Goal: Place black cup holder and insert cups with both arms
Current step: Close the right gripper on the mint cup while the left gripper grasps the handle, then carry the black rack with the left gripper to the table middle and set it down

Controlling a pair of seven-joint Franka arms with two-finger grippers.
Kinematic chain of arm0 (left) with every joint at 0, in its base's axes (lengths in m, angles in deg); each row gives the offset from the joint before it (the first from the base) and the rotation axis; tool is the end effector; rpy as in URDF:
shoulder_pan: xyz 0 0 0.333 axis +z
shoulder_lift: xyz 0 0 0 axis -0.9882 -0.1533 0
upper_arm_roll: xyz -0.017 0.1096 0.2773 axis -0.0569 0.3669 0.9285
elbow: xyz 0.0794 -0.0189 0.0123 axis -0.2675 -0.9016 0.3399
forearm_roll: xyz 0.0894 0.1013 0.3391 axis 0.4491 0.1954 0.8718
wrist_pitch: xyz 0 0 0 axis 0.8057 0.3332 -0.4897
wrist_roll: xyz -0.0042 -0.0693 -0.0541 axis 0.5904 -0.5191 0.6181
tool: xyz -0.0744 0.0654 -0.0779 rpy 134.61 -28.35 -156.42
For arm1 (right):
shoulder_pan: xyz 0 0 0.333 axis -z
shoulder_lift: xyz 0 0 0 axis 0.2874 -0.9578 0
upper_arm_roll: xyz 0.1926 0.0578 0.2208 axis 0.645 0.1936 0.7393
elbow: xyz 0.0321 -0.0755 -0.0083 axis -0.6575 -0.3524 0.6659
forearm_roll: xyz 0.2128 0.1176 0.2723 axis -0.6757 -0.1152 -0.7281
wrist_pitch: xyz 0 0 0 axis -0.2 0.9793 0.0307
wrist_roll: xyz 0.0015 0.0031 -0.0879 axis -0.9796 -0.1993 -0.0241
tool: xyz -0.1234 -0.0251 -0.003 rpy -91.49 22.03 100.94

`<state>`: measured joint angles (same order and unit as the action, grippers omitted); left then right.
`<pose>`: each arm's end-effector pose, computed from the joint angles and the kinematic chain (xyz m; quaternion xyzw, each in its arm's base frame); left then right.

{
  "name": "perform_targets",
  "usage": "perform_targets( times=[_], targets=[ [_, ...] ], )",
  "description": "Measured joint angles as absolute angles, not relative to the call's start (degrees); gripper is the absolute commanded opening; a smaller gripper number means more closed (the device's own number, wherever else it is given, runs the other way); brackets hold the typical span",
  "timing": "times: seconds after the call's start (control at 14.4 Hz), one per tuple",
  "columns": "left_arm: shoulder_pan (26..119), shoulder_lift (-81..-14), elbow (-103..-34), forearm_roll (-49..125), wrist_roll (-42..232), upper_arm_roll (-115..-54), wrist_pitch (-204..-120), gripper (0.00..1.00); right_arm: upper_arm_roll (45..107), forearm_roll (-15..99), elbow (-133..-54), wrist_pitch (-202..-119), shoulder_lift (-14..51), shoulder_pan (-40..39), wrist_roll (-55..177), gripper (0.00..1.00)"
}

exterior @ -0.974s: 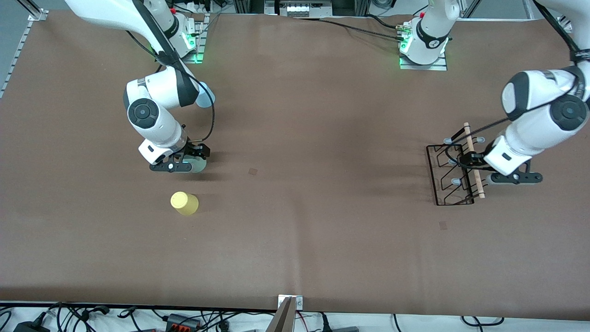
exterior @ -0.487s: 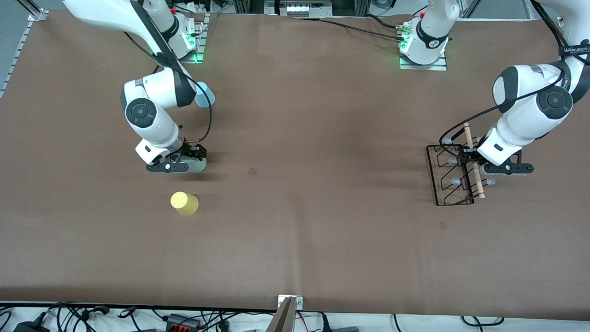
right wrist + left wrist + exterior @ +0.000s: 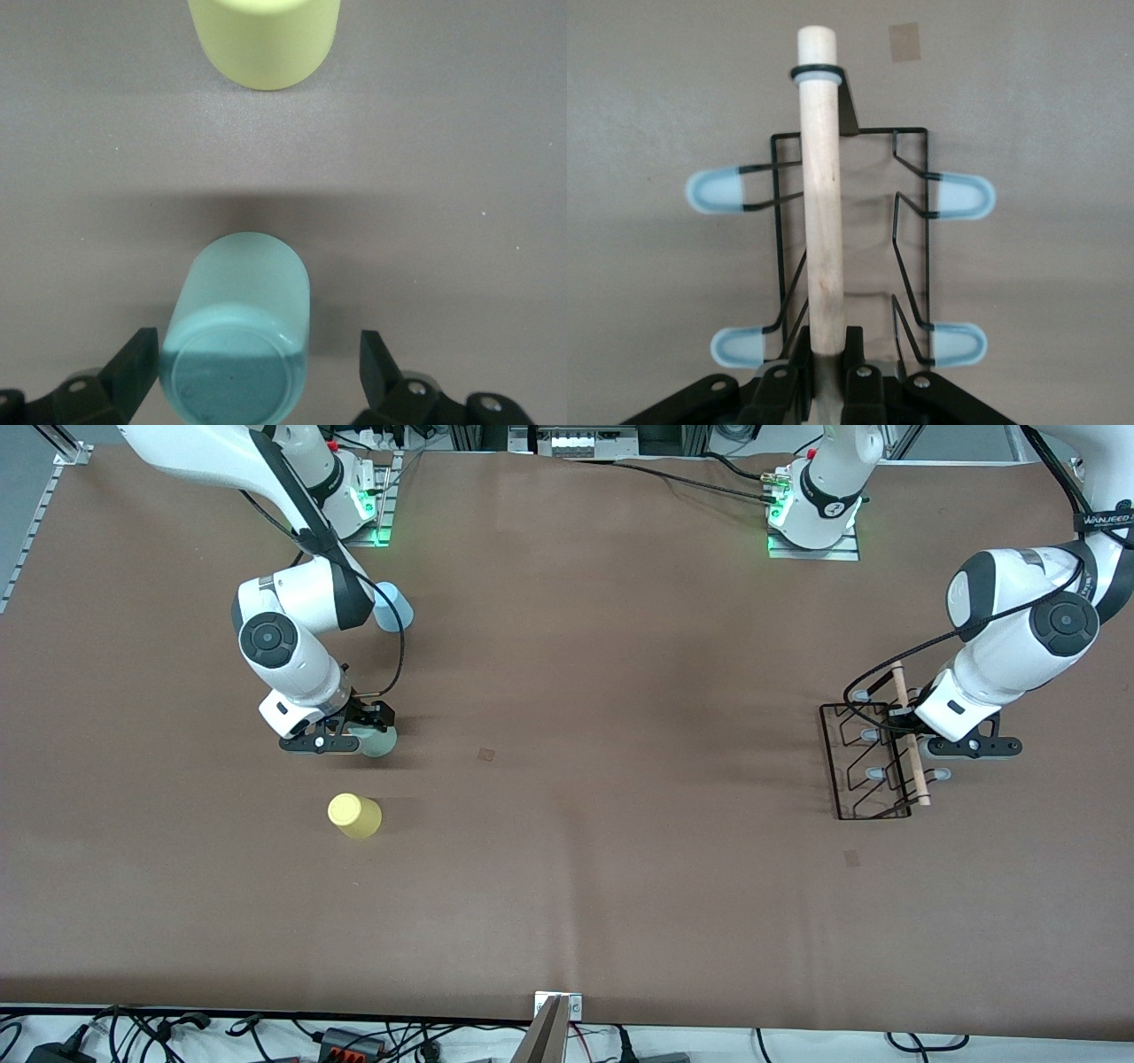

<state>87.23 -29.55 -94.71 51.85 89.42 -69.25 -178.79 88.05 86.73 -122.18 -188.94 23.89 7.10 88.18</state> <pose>0.5231 0.0307 0.3060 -0.9996 -0.0045 0.0021 0.0273 0.5050 0.1475 0.2162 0.9997 0.0028 -0.0069 0.0254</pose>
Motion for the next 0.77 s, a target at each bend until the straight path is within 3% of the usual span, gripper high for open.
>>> perform_targets(
  times=[0.35, 0.77],
  targets=[
    [87.2, -29.5, -93.5, 51.8, 89.4, -69.3, -177.8, 0.01, 88.2, 86.7, -122.3, -189.1, 23.8, 6.8, 89.3, 1.0],
    [84.4, -29.2, -80.5, 51.8, 89.6, -74.0, -164.0, 0.01, 88.3, 86.7, -122.5, -189.3, 23.8, 6.6, 89.6, 1.0]
  ],
)
